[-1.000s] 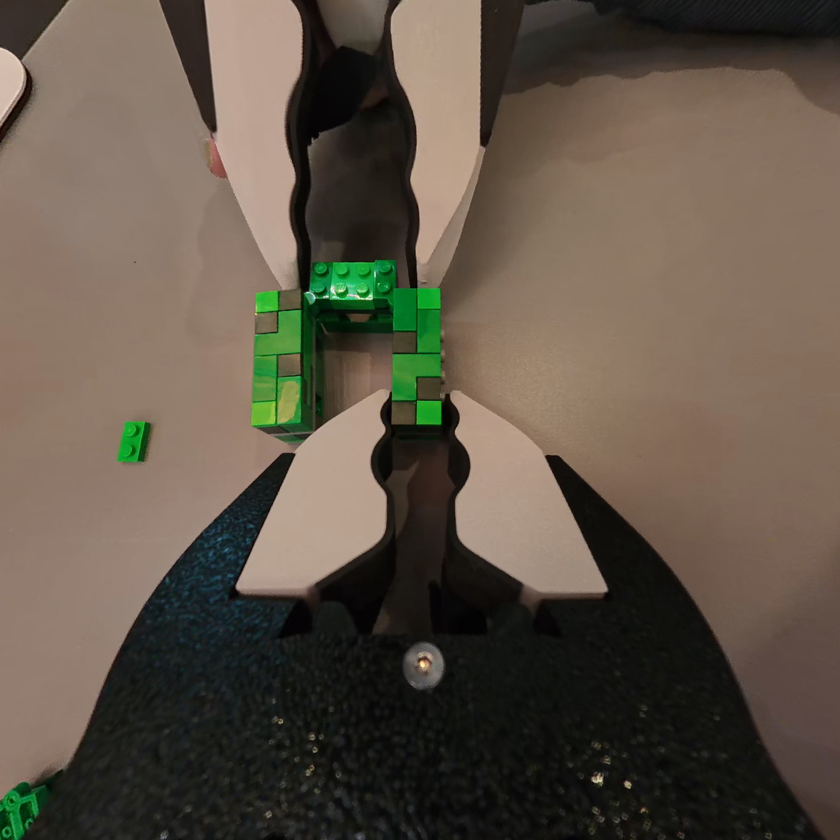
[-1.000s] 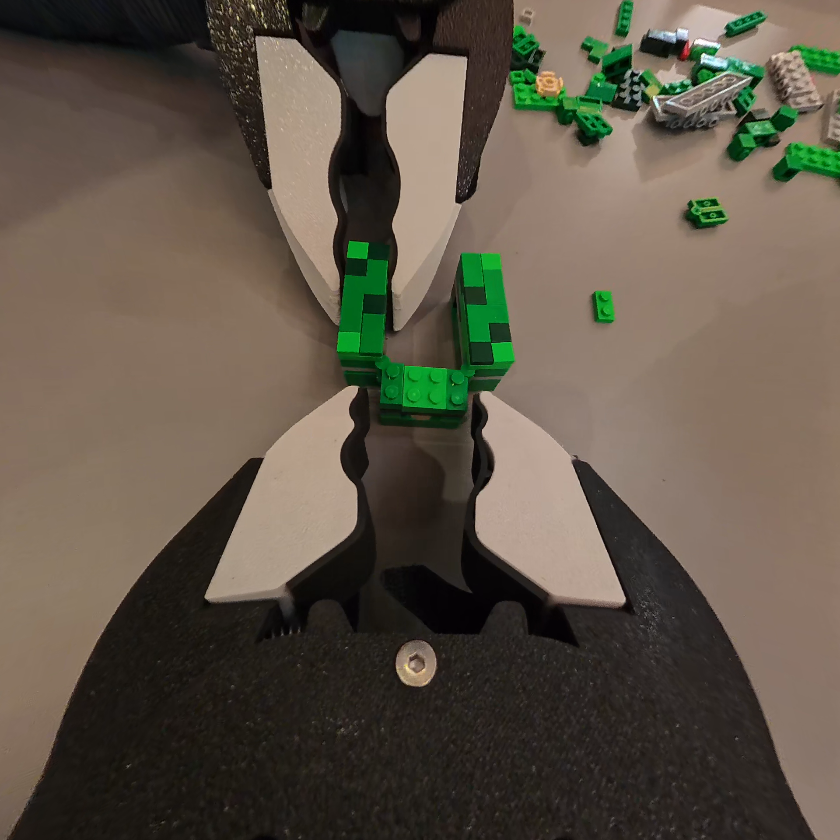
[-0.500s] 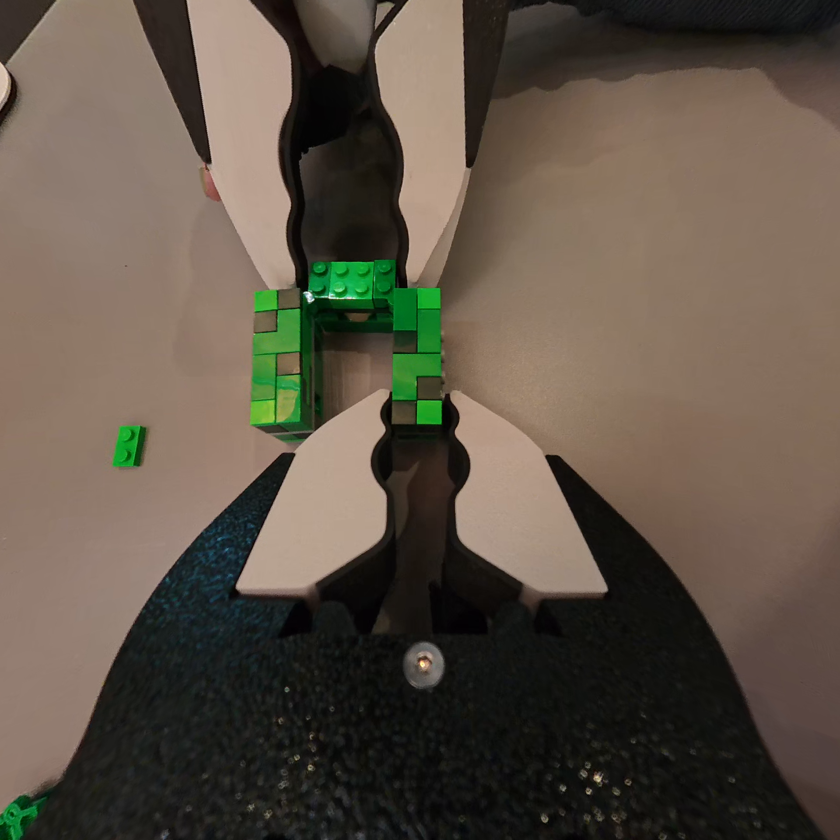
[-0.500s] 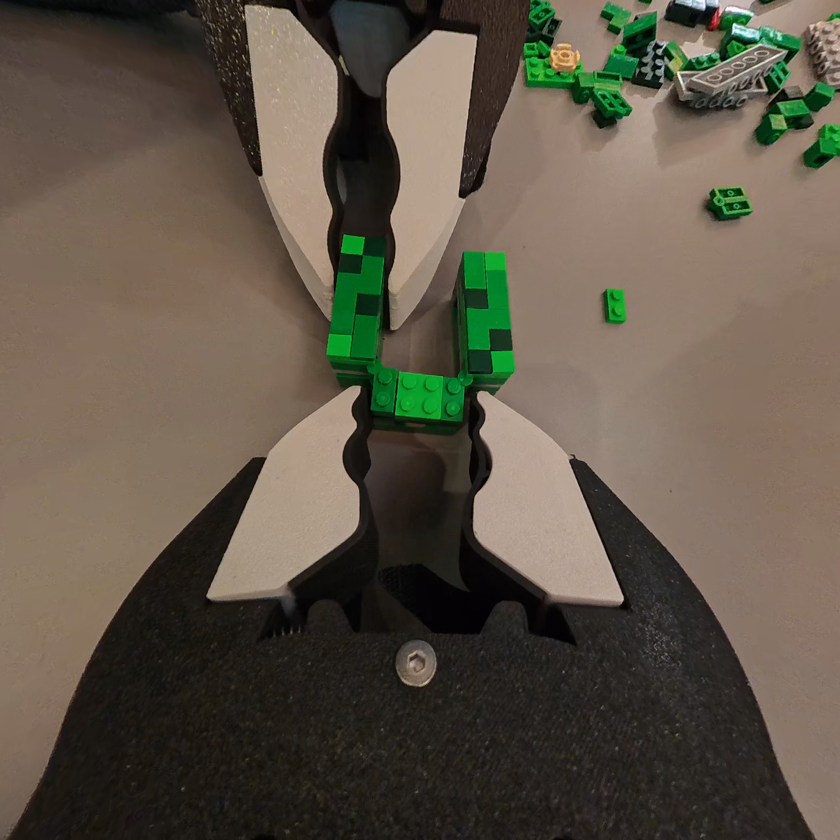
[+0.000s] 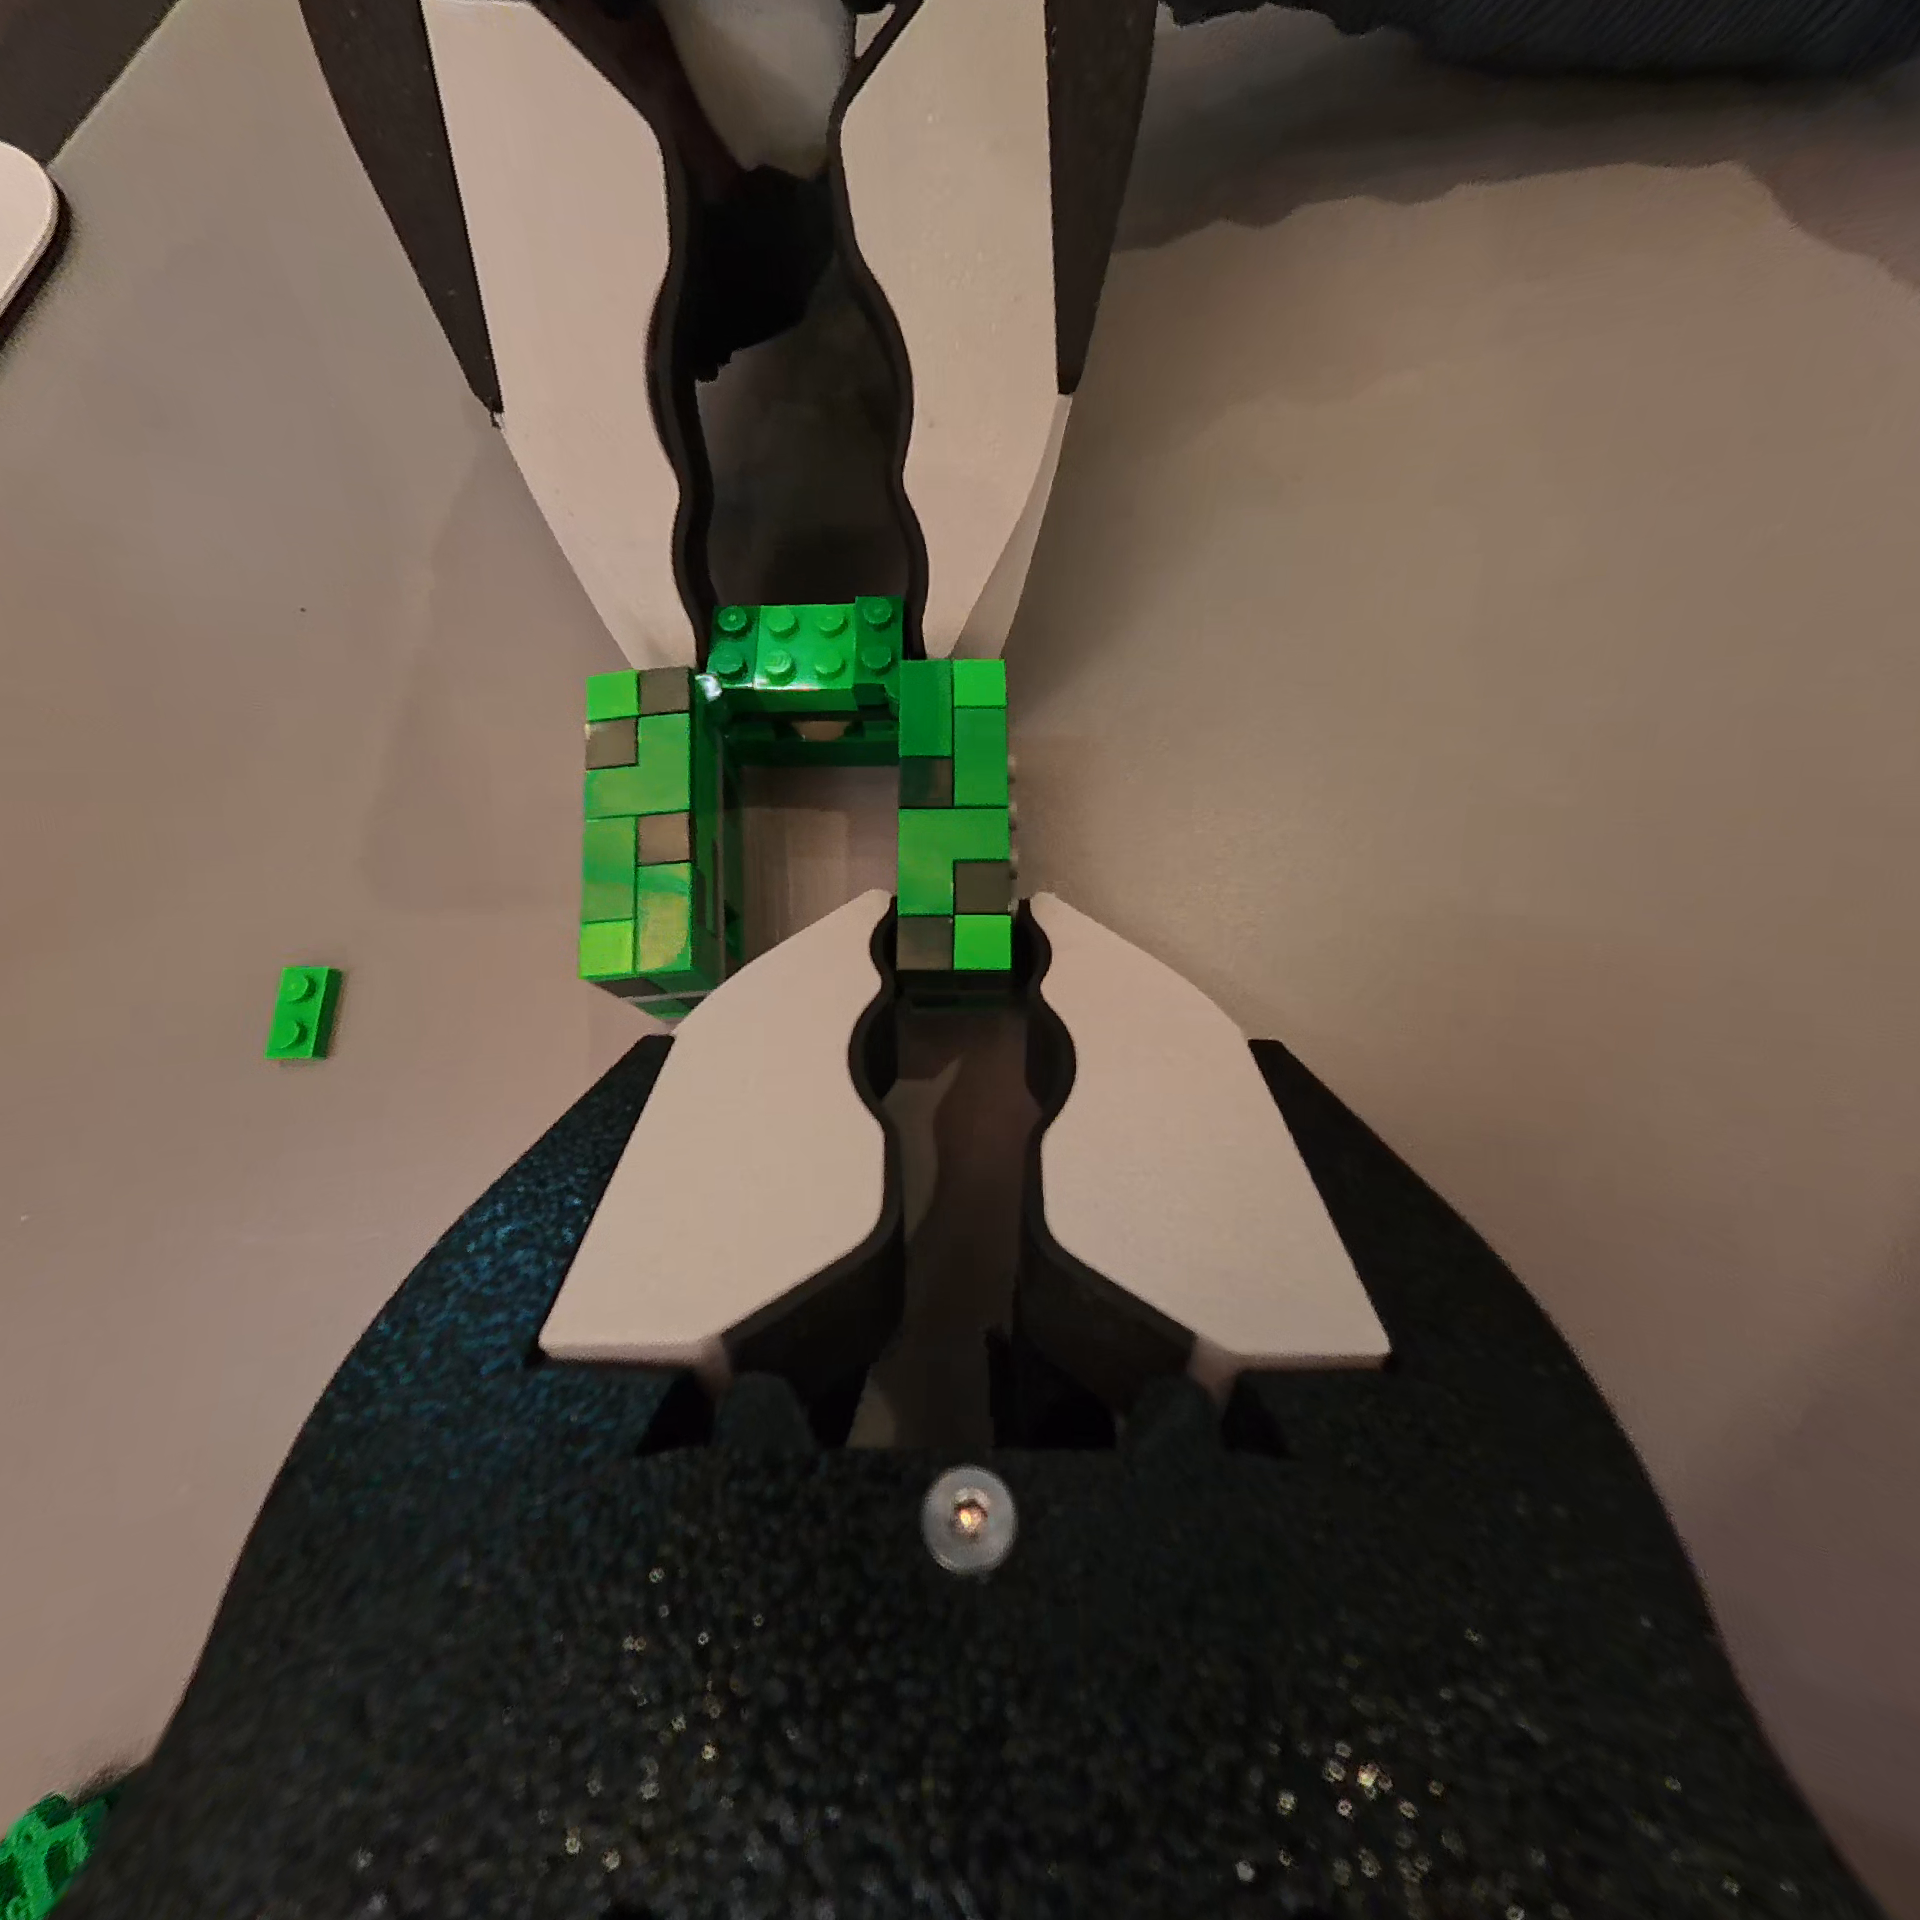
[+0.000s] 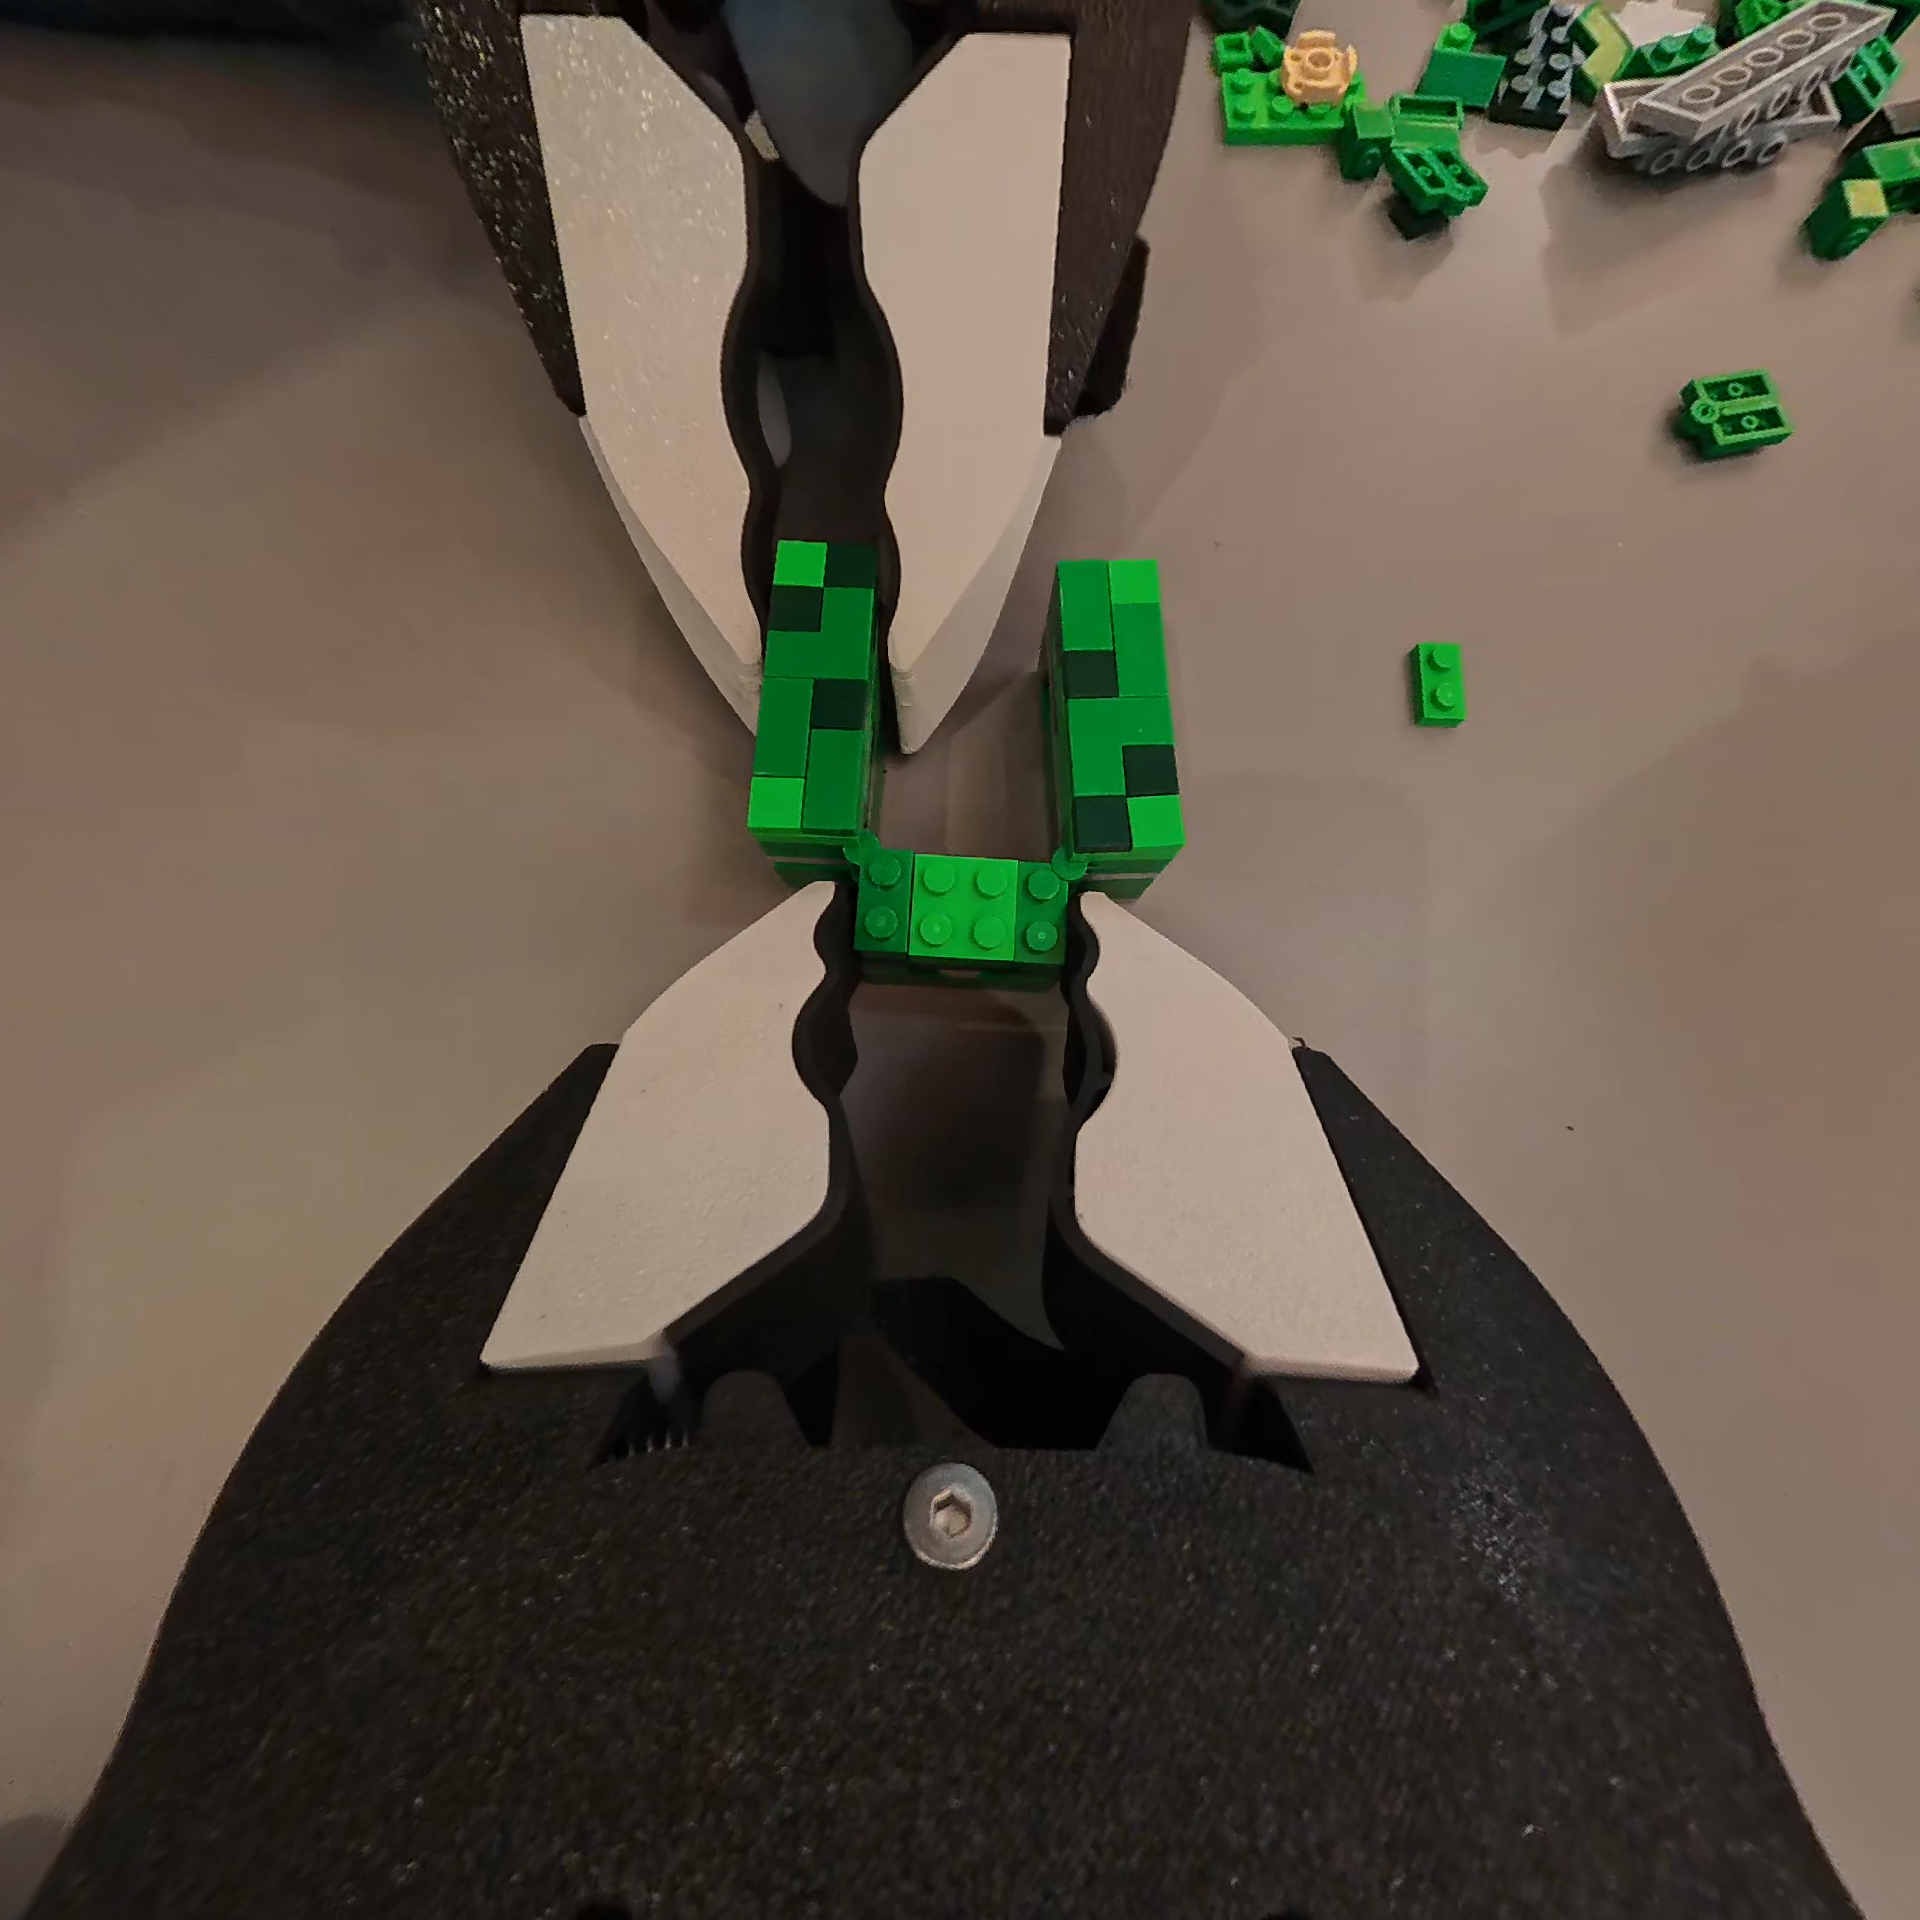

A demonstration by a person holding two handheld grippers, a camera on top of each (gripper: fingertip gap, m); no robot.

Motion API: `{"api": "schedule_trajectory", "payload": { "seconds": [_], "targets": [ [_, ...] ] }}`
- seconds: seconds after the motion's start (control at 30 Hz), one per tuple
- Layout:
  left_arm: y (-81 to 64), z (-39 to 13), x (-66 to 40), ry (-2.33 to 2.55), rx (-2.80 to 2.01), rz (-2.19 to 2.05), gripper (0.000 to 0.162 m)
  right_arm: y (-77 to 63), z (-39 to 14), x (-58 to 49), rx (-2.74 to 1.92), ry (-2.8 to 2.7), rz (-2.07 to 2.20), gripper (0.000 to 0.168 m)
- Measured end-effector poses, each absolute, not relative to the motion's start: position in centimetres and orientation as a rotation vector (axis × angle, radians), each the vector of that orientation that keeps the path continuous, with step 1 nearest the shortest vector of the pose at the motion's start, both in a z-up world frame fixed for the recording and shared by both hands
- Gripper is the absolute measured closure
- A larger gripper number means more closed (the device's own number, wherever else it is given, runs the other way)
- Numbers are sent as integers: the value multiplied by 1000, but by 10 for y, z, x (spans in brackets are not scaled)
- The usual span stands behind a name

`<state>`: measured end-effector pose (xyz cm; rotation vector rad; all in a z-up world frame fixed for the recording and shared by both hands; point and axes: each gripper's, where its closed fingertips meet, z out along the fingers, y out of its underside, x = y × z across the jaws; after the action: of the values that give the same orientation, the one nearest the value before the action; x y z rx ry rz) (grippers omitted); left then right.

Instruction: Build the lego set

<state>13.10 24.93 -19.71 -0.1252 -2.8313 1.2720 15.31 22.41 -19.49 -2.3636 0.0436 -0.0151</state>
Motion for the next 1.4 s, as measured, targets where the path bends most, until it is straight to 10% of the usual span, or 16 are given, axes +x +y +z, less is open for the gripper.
{"api": "schedule_trajectory", "payload": {
  "seconds": [0.3, 0.53, 0.83, 1.07, 1.4],
  "targets": [
    [275, -193, 142, -3076, -104, 1286, 122, 222, -194, 160, -2344, 113, -22, 132],
    [274, -166, 163, -3457, -250, 1647, 70, 218, -187, 170, -2354, 243, -57, 132],
    [252, -151, 174, -3932, -876, 1449, 76, 219, -164, 170, -2276, 402, 14, 132],
    [240, -147, 173, -4034, -1308, 1285, 123, 224, -162, 162, -2286, 392, 50, 132],
    [240, -142, 171, -4020, -1254, 1322, 124, 225, -157, 160, -2293, 376, 23, 132]
  ]
}}
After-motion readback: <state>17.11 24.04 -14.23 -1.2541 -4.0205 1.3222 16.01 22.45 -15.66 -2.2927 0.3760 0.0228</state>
